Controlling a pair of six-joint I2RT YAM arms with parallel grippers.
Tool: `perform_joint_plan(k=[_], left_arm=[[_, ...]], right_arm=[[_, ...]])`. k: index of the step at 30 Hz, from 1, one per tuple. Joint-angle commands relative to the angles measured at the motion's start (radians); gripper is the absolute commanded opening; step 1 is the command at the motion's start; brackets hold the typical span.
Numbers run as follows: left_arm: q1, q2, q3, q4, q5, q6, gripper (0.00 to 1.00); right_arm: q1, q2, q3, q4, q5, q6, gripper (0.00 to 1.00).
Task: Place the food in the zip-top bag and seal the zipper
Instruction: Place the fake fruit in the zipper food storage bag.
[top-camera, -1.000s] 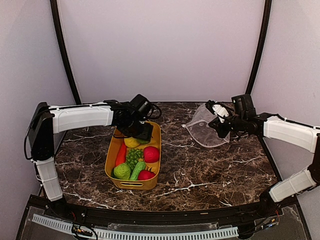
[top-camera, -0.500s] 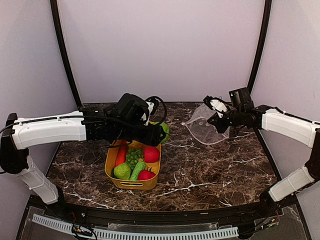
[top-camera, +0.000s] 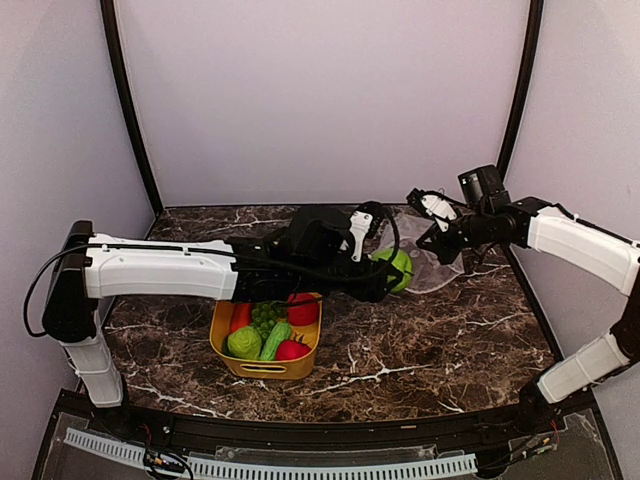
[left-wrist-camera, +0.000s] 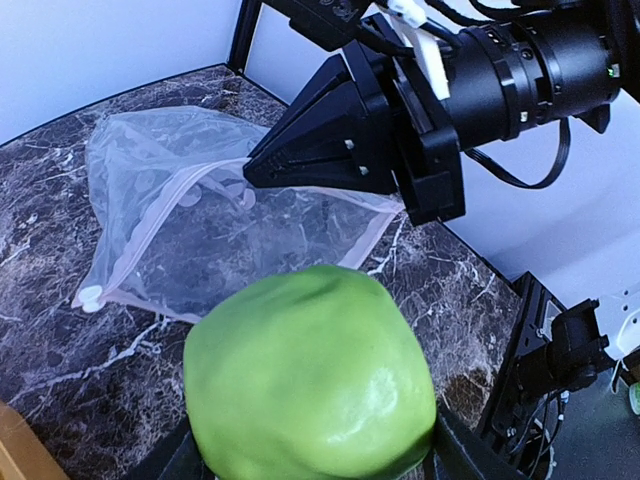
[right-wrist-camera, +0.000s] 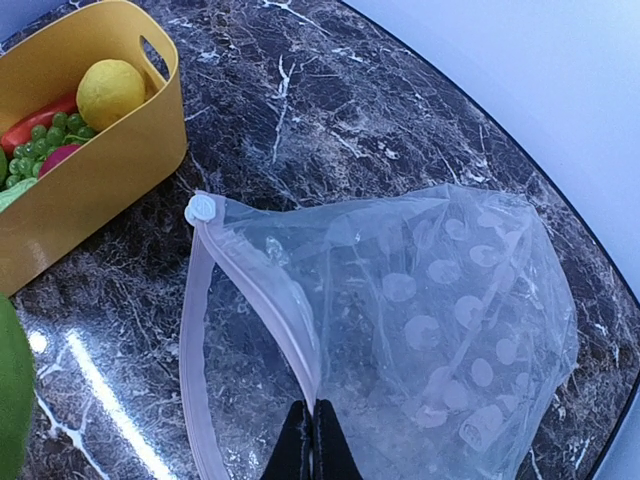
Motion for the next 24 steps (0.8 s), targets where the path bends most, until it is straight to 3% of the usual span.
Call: perform_joint_plan(k=[1,12,19,24], left_arm=[[-0.005,0.047,0.068,0.074,0.001,-0.014,0.4],[-0.005,0.208,0.191,0.06,-0.139,-0.056,0.38],[0.002,0.254,0.19,0.129,-0.262,-0.197,0.36],[0.024,0.289,0.172,0.243,-0.248,-0.326,0.37]], right_arm=[[0.009,-0.05,0.044,-0.044,-0.06,0.042,0.0],[0.009,-0.058,0.136,-0.15,-0.211,0.107,0.0],[0.009,-0.069,0.109,-0.17,-0.338,0.123,0.0],[0.009,-0.089,0.084,-0.157,-0.384,0.149,0.0]])
